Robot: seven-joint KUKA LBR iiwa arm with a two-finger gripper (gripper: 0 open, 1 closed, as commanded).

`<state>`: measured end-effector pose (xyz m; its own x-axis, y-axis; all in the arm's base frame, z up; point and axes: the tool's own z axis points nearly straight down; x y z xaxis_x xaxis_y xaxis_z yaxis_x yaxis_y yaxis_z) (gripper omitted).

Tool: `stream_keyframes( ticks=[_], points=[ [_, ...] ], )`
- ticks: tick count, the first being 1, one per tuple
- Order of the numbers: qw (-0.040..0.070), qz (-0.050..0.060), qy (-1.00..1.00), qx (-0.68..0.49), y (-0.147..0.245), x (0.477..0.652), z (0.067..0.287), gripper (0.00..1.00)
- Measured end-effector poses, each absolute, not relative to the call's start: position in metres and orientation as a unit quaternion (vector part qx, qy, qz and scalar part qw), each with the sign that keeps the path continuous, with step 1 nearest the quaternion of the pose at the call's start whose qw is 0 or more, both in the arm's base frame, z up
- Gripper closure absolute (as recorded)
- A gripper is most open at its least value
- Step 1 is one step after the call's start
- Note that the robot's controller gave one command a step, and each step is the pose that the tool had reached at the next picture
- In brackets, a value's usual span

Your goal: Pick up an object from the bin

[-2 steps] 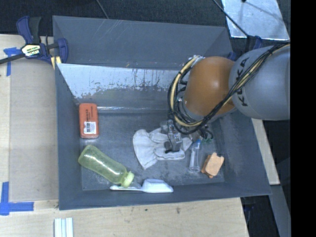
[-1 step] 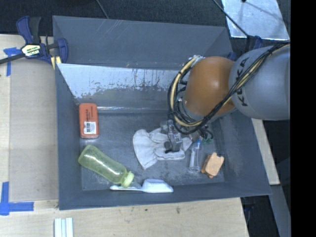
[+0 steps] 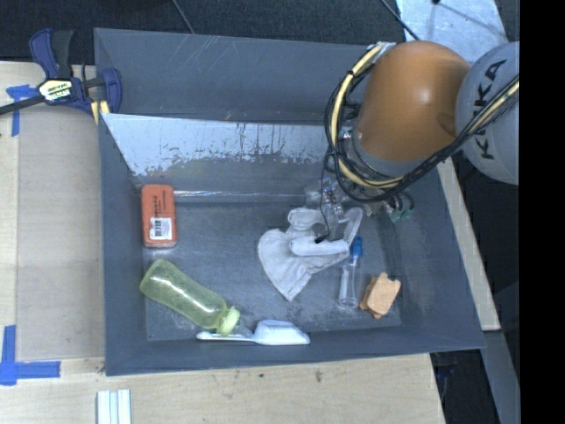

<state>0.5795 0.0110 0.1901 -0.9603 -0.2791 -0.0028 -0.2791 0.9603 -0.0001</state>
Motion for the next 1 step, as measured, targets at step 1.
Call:
stream_keyframes(
  ticks=[1],
  points=[
    [0.001, 0.0, 0.99, -0.141, 0.011, 0.5794, 0.1901, 1.0]
  ],
)
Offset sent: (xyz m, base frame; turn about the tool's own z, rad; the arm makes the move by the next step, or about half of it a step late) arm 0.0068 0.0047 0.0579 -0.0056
